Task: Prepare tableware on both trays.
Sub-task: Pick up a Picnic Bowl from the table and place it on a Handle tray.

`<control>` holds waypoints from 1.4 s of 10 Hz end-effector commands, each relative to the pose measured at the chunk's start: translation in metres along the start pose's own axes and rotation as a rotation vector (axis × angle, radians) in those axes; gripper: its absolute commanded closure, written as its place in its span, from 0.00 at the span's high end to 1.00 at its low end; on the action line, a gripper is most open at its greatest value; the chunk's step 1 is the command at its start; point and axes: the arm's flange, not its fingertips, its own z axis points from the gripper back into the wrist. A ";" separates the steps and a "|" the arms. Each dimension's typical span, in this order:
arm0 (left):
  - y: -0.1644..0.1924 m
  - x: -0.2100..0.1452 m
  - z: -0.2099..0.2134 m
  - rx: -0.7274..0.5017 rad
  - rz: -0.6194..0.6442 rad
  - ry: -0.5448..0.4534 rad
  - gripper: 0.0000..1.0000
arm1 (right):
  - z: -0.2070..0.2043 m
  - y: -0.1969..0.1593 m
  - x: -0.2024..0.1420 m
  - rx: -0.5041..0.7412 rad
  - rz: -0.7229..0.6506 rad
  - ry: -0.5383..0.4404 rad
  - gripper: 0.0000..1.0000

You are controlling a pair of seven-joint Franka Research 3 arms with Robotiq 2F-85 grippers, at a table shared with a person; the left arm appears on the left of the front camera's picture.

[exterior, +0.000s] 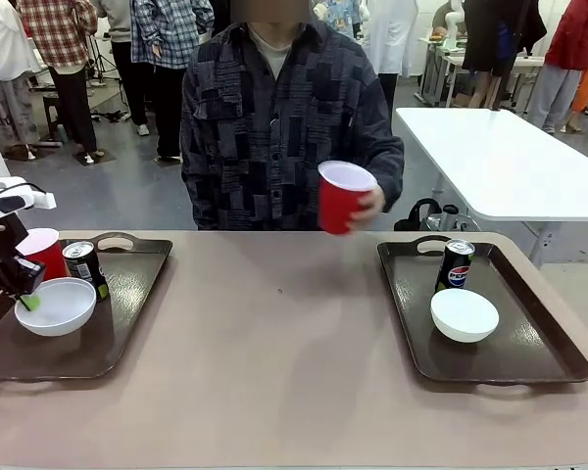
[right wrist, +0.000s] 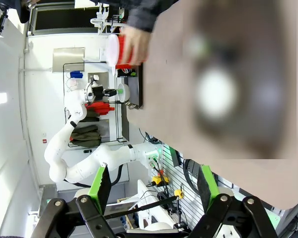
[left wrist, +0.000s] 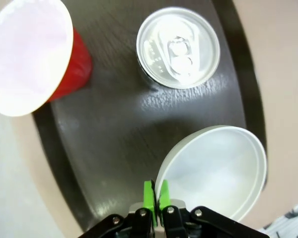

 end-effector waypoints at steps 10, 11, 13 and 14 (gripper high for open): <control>-0.015 -0.021 -0.041 0.007 0.039 0.055 1.00 | 0.000 0.001 -0.002 -0.006 -0.008 -0.003 0.91; -0.018 -0.023 -0.036 0.008 0.040 0.064 1.00 | 0.000 0.001 -0.002 -0.006 -0.008 -0.003 0.91; -0.026 -0.030 -0.019 0.018 0.013 0.090 0.55 | 0.000 0.001 -0.002 -0.006 -0.008 -0.003 0.91; -0.032 -0.034 -0.009 0.023 -0.010 0.100 0.64 | 0.000 0.001 -0.002 -0.006 -0.008 -0.003 0.91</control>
